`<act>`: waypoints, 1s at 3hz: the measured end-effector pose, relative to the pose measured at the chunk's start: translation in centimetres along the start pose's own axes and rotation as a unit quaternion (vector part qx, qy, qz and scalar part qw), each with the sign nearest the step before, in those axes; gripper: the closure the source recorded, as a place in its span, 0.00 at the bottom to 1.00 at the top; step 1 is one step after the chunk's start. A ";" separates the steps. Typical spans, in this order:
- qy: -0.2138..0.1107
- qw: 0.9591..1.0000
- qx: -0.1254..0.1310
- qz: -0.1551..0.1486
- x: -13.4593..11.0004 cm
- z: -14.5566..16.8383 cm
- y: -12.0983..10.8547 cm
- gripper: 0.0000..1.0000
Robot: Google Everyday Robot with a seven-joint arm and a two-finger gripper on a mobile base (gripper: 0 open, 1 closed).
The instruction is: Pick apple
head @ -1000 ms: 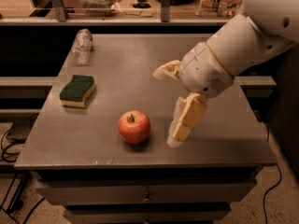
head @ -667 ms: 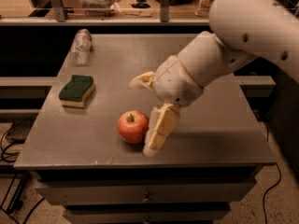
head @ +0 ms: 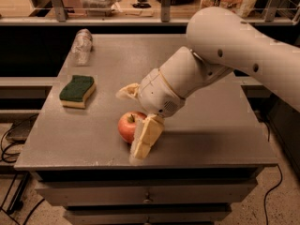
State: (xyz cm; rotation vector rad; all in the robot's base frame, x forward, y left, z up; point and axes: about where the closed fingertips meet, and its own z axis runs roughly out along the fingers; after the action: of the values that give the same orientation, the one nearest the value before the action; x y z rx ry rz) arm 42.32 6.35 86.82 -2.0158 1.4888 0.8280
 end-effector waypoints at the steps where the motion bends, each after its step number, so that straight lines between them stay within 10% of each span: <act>1: 0.005 1.000 0.000 0.024 1.8 1.1 -0.2 0.00; 3: 0.016 0.998 0.025 0.056 4.0 0.1 -0.5 0.18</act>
Offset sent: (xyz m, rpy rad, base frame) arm 0.0224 -0.0364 -0.0442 -0.0505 0.0522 -0.1611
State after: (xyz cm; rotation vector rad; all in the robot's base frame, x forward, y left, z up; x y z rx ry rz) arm 43.63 3.99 83.87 -1.9314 1.6379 0.7972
